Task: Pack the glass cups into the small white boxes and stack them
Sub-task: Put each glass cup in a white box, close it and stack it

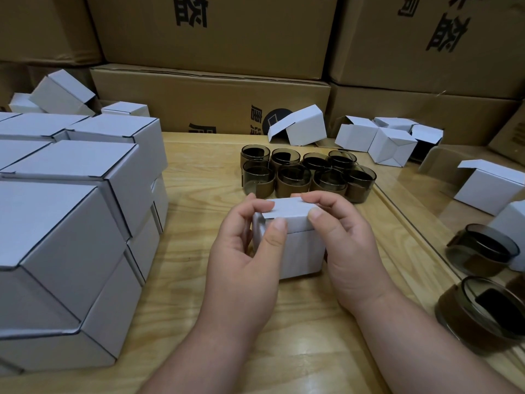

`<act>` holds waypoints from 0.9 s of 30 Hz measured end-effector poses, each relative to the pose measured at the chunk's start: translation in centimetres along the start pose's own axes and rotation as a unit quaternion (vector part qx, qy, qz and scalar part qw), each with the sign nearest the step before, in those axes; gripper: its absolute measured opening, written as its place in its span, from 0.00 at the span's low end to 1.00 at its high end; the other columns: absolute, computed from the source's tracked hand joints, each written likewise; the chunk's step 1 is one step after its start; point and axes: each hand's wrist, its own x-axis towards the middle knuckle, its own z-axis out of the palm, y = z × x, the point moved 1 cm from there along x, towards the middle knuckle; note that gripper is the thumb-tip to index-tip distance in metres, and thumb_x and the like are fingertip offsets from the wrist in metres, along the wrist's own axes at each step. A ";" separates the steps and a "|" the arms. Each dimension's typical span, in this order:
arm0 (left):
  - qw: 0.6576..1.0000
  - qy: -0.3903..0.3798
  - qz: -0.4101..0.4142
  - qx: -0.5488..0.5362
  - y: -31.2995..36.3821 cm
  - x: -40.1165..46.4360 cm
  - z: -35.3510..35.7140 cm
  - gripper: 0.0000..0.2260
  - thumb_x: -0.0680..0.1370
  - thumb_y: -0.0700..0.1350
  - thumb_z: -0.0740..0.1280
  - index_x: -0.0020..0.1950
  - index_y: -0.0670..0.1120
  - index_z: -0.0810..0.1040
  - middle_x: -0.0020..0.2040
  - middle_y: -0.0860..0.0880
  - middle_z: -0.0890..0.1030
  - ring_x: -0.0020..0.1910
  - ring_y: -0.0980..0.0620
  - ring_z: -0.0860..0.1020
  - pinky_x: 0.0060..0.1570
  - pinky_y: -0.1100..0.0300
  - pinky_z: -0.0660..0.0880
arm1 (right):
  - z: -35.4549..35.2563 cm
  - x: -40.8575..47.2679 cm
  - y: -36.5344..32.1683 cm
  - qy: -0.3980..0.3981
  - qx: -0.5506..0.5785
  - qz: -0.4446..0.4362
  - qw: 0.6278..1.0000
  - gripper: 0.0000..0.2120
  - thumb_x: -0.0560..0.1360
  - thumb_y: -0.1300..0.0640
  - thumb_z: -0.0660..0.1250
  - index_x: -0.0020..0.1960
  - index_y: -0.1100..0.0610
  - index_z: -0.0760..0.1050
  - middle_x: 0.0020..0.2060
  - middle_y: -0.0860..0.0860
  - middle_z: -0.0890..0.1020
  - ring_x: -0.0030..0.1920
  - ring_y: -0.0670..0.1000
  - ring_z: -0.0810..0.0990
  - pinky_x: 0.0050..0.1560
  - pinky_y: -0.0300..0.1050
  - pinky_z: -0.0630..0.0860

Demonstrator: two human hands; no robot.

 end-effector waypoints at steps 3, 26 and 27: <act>1.000 0.013 0.000 0.002 0.1 0.1 -0.1 0.11 0.69 0.63 0.68 0.48 0.63 0.82 0.63 0.66 0.80 0.69 0.64 0.74 0.65 0.60 0.71 | 0.0 -0.1 0.0 -0.019 -0.012 -0.013 1.000 0.21 0.66 0.45 0.67 0.54 0.57 0.80 0.55 0.52 0.85 0.53 0.45 0.82 0.51 0.37 0.77; 1.000 0.016 -0.014 0.004 -0.3 0.2 0.2 0.10 0.72 0.46 0.67 0.47 0.60 0.81 0.66 0.58 0.80 0.57 0.69 0.79 0.48 0.77 0.72 | -0.2 -0.1 0.6 -0.056 -0.001 0.022 0.998 0.19 0.65 0.59 0.63 0.54 0.55 0.81 0.53 0.54 0.84 0.52 0.49 0.81 0.50 0.43 0.76; 1.000 0.014 -0.015 0.006 -0.3 0.2 0.2 0.11 0.71 0.45 0.67 0.48 0.60 0.81 0.66 0.59 0.80 0.58 0.69 0.79 0.48 0.76 0.72 | -0.2 -0.1 0.6 -0.057 -0.001 0.023 0.998 0.19 0.65 0.60 0.62 0.54 0.54 0.81 0.53 0.54 0.84 0.53 0.49 0.81 0.50 0.43 0.76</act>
